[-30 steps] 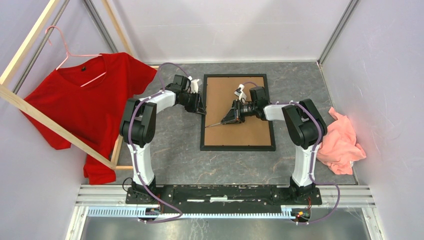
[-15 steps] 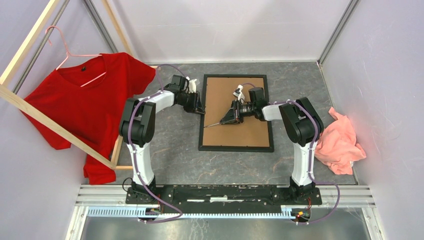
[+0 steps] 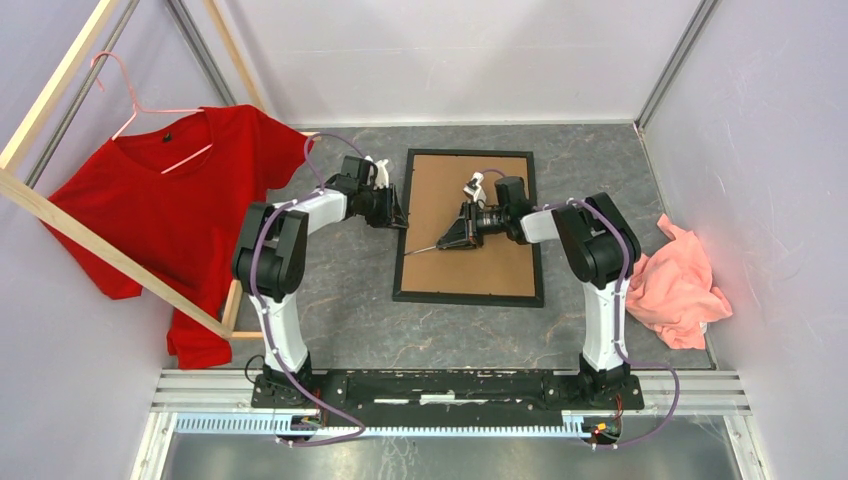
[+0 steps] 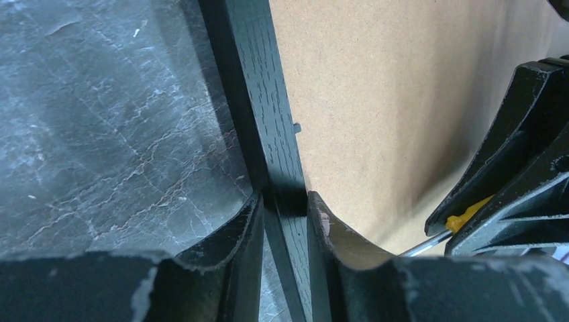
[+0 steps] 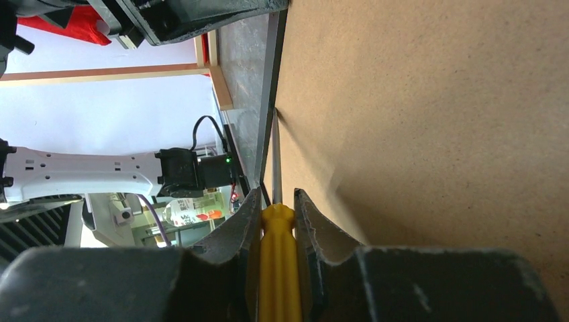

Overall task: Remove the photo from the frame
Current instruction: Release the photo frame item from the photo frame.

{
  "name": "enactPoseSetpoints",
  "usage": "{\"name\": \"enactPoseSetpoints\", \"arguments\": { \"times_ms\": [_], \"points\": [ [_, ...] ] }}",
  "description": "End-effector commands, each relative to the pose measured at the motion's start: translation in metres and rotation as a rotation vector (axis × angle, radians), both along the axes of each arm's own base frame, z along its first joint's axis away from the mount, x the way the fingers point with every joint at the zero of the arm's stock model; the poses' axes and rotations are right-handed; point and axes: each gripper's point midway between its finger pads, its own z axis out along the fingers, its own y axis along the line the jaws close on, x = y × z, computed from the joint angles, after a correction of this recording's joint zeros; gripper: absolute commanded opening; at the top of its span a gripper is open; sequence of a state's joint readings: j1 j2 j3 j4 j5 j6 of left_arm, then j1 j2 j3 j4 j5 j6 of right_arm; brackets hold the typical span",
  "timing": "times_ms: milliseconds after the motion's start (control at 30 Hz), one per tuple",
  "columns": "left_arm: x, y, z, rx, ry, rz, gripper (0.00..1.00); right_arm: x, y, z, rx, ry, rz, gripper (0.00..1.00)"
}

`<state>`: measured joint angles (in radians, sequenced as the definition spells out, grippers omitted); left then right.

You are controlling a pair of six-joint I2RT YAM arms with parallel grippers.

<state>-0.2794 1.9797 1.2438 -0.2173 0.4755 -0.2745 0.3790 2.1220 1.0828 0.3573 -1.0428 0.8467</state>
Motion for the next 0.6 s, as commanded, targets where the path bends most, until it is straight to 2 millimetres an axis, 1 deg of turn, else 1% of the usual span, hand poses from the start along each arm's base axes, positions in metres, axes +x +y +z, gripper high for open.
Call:
{"name": "enactPoseSetpoints", "arguments": {
  "times_ms": [0,133,233,333,467,533,567],
  "points": [
    [-0.025,0.0,-0.033,0.091,0.087,0.063,0.02,-0.024,0.026,-0.014,-0.069,0.031,0.032,0.0],
    [-0.027,0.005,-0.035,0.103,0.105,0.133,0.02,-0.025,0.026,-0.008,-0.104,0.03,-0.023,0.0],
    [-0.033,0.003,-0.037,0.093,0.121,0.15,0.02,-0.027,0.03,-0.002,-0.105,0.046,-0.044,0.0],
    [-0.037,0.0,-0.04,0.104,0.127,0.157,0.02,-0.018,0.028,0.003,-0.14,0.036,-0.11,0.0],
    [-0.043,-0.001,-0.042,0.119,0.135,0.173,0.02,0.0,0.027,0.018,-0.194,0.017,-0.202,0.0],
    [-0.044,-0.001,-0.043,0.123,0.137,0.178,0.02,0.008,0.03,0.029,-0.216,0.002,-0.231,0.0],
    [-0.044,-0.001,-0.043,0.125,0.139,0.182,0.02,0.009,0.034,0.032,-0.23,0.004,-0.235,0.0]
  ]
}}
